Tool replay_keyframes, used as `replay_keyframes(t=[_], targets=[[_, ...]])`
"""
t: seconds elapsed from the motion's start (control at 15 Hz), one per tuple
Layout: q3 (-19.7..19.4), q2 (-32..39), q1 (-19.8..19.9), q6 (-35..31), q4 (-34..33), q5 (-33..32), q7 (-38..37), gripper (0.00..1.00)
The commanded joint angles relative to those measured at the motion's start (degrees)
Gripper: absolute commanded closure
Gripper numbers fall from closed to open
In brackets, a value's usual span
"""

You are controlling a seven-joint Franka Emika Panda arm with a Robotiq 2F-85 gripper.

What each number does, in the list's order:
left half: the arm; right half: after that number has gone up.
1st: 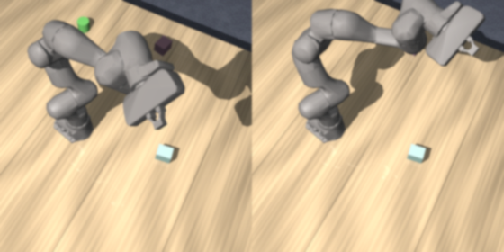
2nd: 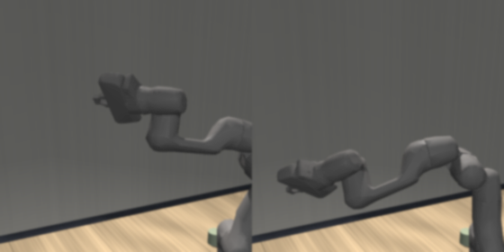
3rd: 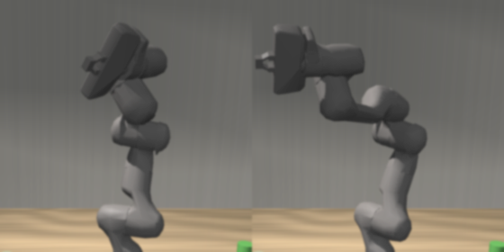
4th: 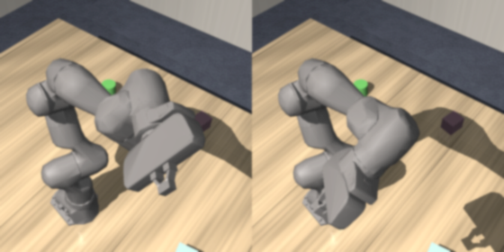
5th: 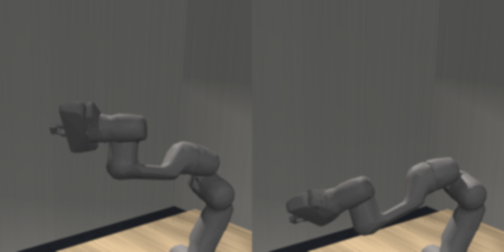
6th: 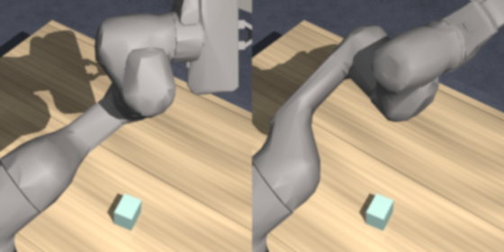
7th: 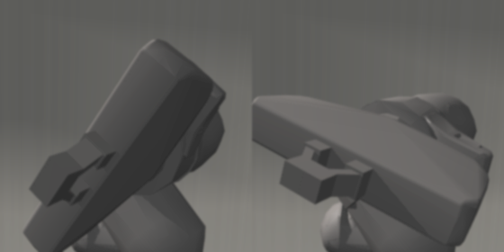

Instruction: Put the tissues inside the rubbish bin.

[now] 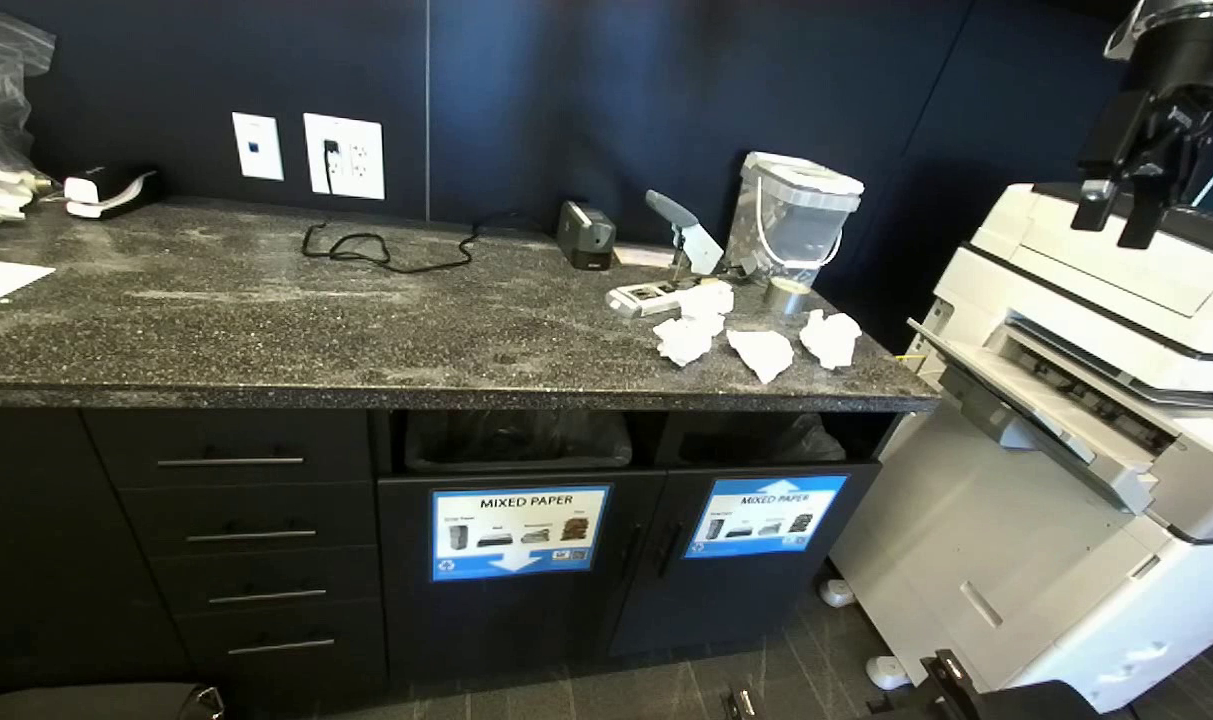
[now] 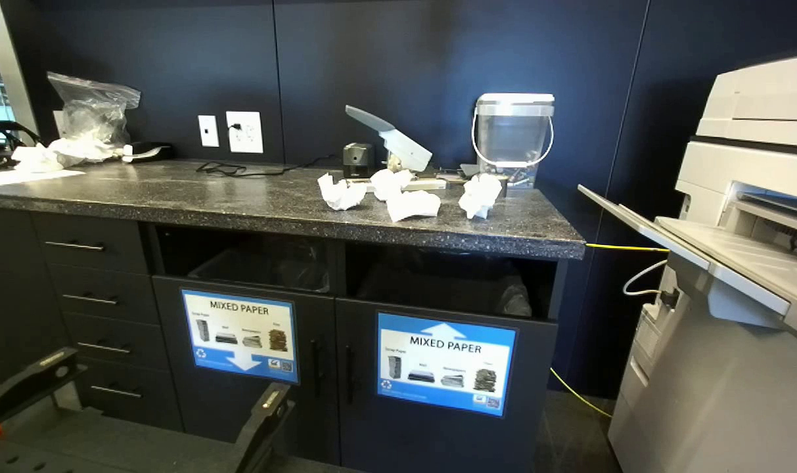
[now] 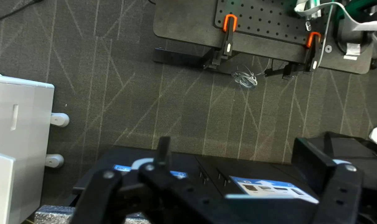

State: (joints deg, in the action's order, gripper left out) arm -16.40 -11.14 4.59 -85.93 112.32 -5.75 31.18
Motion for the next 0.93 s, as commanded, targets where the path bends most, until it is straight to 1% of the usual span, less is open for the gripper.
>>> replay_keyframes(t=[0.0, 0.27, 0.47, 0.73, 0.87], targets=[[1.6, 1.4, 1.6, -6.3, 1.3, 0.7, -5.3, 0.00], [2.4, 4.7, 1.9, -17.2, 3.1, 1.0, -10.6, 0.00], [2.6, 8.7, 2.3, -24.2, 2.9, 3.6, -12.7, 0.00], [3.1, 15.5, 3.0, -29.7, 0.4, 7.8, -13.4, 0.00], [3.4, 19.2, 3.9, -31.0, -1.8, 9.6, -13.7, 0.00]])
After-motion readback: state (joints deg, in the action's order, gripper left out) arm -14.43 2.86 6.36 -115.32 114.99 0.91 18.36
